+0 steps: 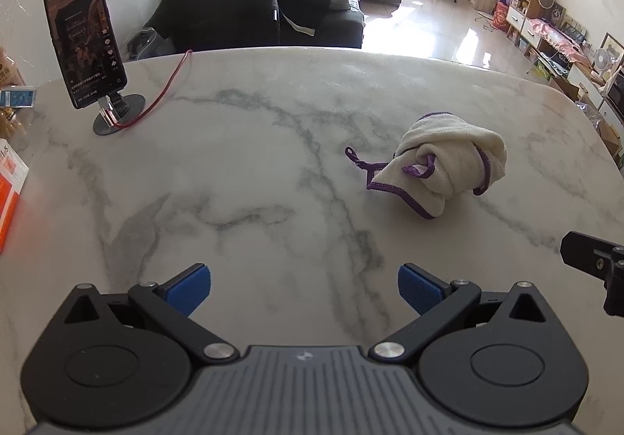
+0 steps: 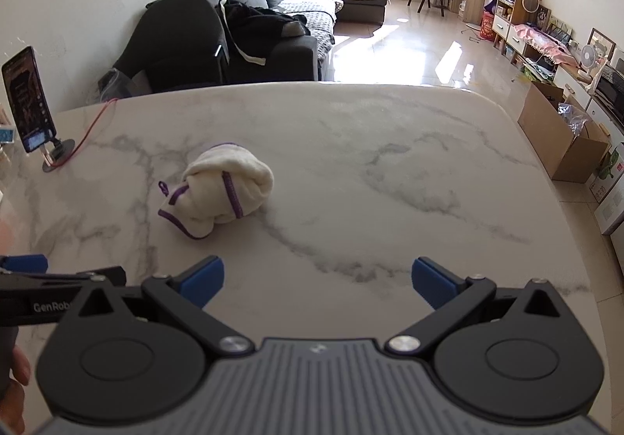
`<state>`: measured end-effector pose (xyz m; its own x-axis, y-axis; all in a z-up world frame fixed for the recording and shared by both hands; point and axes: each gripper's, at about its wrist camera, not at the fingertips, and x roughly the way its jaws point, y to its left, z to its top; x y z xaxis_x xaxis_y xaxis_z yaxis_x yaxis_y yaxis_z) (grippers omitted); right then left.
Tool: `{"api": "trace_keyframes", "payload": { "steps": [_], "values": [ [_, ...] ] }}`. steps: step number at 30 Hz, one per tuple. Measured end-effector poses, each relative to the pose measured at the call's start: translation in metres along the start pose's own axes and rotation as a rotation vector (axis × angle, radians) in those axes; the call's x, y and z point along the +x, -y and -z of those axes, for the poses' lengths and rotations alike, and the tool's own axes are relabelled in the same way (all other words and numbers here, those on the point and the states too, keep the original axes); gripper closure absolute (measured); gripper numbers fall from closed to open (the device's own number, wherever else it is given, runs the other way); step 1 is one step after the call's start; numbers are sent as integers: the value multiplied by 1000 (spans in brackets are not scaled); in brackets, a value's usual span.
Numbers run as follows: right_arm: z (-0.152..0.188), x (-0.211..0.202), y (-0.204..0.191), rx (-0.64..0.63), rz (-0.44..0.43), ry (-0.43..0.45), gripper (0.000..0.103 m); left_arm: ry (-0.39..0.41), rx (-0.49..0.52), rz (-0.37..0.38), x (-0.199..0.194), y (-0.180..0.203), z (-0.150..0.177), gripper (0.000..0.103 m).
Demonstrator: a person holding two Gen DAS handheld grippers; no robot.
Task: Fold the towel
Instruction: 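Move the right tool toward the crumpled white towel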
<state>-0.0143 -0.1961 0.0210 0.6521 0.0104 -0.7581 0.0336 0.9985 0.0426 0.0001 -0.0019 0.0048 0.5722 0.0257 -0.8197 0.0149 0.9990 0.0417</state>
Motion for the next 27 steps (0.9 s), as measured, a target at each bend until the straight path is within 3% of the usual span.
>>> {"api": "trace_keyframes", "payload": {
  "steps": [27],
  "values": [
    [0,8,-15,-48,-18,-22,0,-9,20,-27,4,-1,2,1]
  ]
}}
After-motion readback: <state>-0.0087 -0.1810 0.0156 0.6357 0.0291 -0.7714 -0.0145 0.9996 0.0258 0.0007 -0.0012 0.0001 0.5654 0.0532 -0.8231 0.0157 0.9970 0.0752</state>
